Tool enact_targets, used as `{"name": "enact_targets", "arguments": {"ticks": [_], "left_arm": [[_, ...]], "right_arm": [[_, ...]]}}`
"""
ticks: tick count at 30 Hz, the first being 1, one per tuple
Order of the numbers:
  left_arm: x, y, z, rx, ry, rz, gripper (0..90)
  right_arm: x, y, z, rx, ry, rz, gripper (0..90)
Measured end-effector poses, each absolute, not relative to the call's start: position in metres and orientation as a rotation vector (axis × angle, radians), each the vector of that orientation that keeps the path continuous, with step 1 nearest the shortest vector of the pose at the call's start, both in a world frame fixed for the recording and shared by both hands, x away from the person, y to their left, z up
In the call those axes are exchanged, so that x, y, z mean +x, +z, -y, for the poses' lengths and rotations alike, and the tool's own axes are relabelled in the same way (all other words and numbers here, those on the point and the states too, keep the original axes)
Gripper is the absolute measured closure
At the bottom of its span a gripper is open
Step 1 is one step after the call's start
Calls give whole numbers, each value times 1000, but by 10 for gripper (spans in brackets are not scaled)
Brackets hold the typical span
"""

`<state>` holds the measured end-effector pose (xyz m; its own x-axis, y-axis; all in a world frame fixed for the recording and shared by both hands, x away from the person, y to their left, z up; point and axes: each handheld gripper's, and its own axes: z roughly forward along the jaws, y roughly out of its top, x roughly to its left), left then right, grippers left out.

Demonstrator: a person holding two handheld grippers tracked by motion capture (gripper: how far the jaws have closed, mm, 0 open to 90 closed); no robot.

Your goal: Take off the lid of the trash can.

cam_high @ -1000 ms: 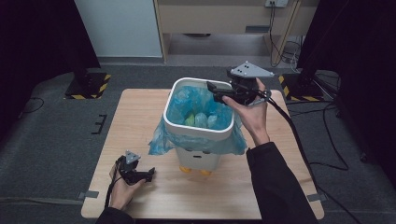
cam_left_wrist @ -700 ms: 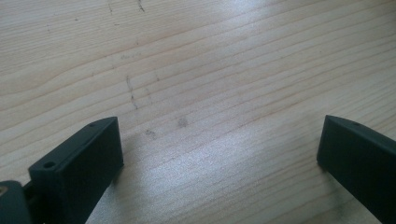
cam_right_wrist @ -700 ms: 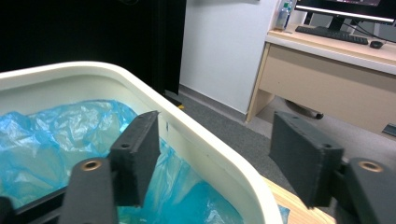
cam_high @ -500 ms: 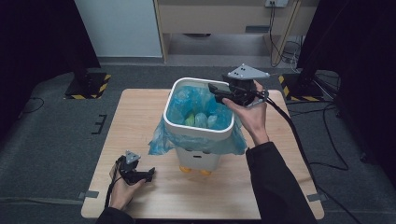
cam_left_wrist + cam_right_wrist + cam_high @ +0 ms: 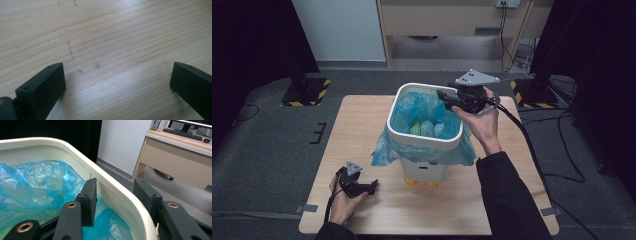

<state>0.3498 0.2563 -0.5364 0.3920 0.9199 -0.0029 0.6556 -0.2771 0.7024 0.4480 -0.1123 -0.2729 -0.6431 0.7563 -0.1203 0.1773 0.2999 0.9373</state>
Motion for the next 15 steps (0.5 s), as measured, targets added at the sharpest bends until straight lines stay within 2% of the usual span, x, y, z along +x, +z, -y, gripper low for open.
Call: {"name": "enact_targets", "arguments": {"ticks": [5, 15], "left_arm": [[350, -536, -256, 2030, 548, -1343, 0], [350, -536, -256, 2030, 547, -1343, 0]], "right_arm": [[449, -273, 112, 819, 1344, -2011, 598], [450, -271, 117, 840, 1381, -2007, 608]]}}
